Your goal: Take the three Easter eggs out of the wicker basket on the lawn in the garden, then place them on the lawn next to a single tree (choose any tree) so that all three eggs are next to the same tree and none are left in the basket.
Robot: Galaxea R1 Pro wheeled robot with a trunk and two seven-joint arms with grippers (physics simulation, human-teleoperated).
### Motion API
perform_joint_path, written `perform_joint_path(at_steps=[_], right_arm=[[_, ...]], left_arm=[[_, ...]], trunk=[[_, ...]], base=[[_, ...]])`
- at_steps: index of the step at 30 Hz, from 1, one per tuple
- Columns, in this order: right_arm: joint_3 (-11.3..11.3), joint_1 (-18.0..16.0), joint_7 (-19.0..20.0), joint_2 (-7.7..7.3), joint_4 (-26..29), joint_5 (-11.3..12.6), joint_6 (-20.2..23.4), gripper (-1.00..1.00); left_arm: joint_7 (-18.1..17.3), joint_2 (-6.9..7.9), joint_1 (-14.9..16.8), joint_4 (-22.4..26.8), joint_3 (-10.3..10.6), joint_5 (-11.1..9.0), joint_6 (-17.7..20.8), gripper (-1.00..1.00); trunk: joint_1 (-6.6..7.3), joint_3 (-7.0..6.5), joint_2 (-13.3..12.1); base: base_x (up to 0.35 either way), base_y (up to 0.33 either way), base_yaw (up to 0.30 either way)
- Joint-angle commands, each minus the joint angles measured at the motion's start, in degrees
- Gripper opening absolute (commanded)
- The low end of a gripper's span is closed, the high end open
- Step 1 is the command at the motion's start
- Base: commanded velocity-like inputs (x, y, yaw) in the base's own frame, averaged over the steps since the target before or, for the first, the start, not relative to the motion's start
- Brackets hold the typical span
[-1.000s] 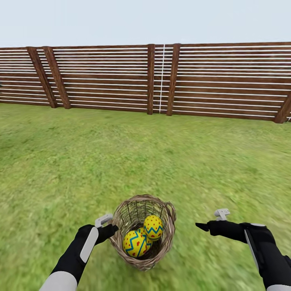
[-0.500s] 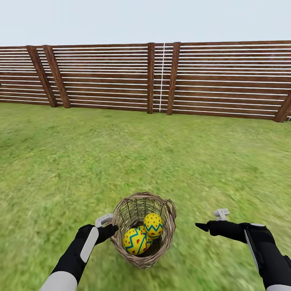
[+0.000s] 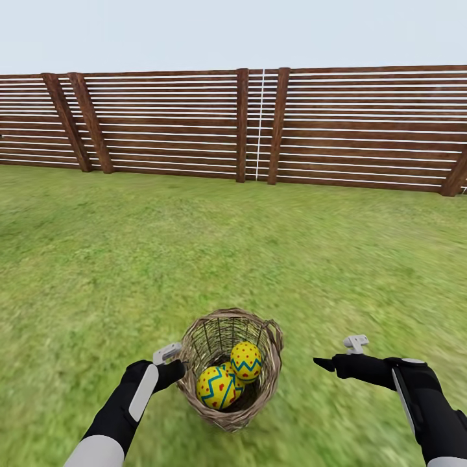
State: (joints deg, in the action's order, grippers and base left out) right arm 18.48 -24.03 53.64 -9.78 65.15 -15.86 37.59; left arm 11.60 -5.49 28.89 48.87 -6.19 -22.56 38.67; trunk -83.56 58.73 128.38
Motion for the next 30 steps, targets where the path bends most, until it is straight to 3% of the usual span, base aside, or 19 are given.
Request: perform_joint_path(at_steps=[1, 15, 26, 30], right_arm=[[0.1, 0.0, 0.4, 0.02, 0.0, -0.5, 0.2, 1.0], [0.1, 0.0, 0.3, 0.02, -0.2, -0.5, 0.2, 1.0], [0.1, 0.0, 0.3, 0.02, -1.4, -0.5, 0.1, 1.0], [0.1, 0.0, 0.2, 0.02, -1.3, -1.9, -0.1, 1.0]], left_arm=[[0.4, -0.05, 0.0, 0.1, -0.1, -0.5, 0.3, -1.0], [0.5, -0.13, 0.0, 0.3, -0.1, -0.5, 0.3, -1.0], [0.5, -0.29, 0.0, 0.3, -0.1, -0.5, 0.4, -1.0], [0.5, -0.31, 0.0, 0.3, -0.1, -0.5, 0.4, -1.0]], trunk=[[0.01, 0.05, 0.0], [0.01, 0.05, 0.0], [2.43, -1.92, -4.4], [3.3, -2.64, -6.0]], base=[[0.0, 0.0, 0.0], [0.0, 0.0, 0.0], [0.0, 0.0, 0.0], [0.0, 0.0, 0.0]])
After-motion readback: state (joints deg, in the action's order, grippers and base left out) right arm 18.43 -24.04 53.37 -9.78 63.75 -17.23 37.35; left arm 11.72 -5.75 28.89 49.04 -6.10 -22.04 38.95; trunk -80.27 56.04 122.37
